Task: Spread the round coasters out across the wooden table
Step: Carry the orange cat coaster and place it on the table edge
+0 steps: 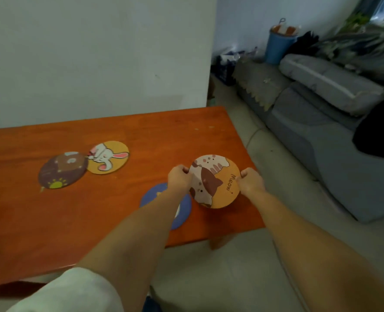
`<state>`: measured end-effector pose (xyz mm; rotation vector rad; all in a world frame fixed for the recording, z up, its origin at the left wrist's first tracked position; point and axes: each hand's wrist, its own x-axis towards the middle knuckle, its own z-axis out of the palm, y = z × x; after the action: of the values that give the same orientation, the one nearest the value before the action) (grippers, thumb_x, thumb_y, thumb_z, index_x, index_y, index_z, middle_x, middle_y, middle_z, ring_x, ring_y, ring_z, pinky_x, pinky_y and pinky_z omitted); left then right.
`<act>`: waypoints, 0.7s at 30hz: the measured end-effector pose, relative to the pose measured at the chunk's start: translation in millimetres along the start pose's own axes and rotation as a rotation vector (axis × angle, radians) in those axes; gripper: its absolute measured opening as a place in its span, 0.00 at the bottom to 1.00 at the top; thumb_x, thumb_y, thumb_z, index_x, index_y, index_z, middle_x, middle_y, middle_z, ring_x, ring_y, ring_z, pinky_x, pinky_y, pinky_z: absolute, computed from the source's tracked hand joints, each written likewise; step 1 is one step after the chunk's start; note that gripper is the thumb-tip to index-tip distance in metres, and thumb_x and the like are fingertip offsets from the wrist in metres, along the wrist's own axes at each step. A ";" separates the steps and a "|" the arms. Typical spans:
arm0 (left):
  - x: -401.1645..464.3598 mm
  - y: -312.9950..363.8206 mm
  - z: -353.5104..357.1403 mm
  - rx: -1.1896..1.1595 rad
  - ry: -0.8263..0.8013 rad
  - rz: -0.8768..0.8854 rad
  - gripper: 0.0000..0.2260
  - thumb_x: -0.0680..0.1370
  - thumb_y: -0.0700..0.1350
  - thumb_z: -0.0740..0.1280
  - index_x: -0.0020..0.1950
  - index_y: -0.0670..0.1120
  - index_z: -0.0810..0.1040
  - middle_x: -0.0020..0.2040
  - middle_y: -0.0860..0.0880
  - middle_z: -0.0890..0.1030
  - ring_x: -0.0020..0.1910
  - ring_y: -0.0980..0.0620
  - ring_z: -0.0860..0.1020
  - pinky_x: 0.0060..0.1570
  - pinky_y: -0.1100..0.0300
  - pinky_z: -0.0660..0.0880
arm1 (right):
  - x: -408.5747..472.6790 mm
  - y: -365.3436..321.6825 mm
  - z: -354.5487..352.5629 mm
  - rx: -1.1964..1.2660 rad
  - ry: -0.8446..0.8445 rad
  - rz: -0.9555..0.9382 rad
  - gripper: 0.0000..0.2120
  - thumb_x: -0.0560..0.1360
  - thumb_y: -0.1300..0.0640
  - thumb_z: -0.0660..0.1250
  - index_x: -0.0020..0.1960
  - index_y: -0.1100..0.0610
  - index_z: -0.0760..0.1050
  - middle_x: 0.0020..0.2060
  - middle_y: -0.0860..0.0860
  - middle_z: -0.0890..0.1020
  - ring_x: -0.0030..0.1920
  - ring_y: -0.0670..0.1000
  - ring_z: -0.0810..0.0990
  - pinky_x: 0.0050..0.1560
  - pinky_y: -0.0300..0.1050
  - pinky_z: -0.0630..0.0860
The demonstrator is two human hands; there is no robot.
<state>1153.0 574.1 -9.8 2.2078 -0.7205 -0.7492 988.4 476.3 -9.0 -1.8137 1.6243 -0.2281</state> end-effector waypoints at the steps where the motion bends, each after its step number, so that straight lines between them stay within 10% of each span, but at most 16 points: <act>1: -6.9 10.0 16.6 0.006 -0.012 0.013 0.10 0.80 0.39 0.60 0.38 0.45 0.70 0.31 0.49 0.67 0.29 0.52 0.64 0.31 0.57 0.65 | 2.4 14.8 -16.0 -0.018 0.014 -0.003 0.04 0.79 0.58 0.61 0.46 0.56 0.70 0.44 0.54 0.77 0.42 0.53 0.76 0.37 0.42 0.71; 14: 4.4 114.2 145.4 0.000 -0.006 0.047 0.08 0.78 0.39 0.62 0.51 0.39 0.80 0.43 0.45 0.76 0.44 0.47 0.74 0.43 0.57 0.72 | 83.5 101.6 -131.7 -0.005 0.070 -0.010 0.05 0.78 0.60 0.61 0.43 0.57 0.68 0.41 0.52 0.74 0.39 0.50 0.71 0.28 0.39 0.62; 21: 74.2 170.2 193.9 -0.069 0.019 -0.012 0.08 0.77 0.38 0.63 0.53 0.40 0.80 0.52 0.41 0.82 0.54 0.43 0.79 0.52 0.53 0.77 | 178.5 91.6 -180.5 -0.046 0.031 -0.099 0.03 0.77 0.60 0.61 0.45 0.58 0.70 0.44 0.54 0.77 0.45 0.54 0.74 0.45 0.47 0.72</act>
<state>1025.0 338.4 -21.4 2.1561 -0.6628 -0.7475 851.7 245.3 18.9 -1.9368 1.5744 -0.2664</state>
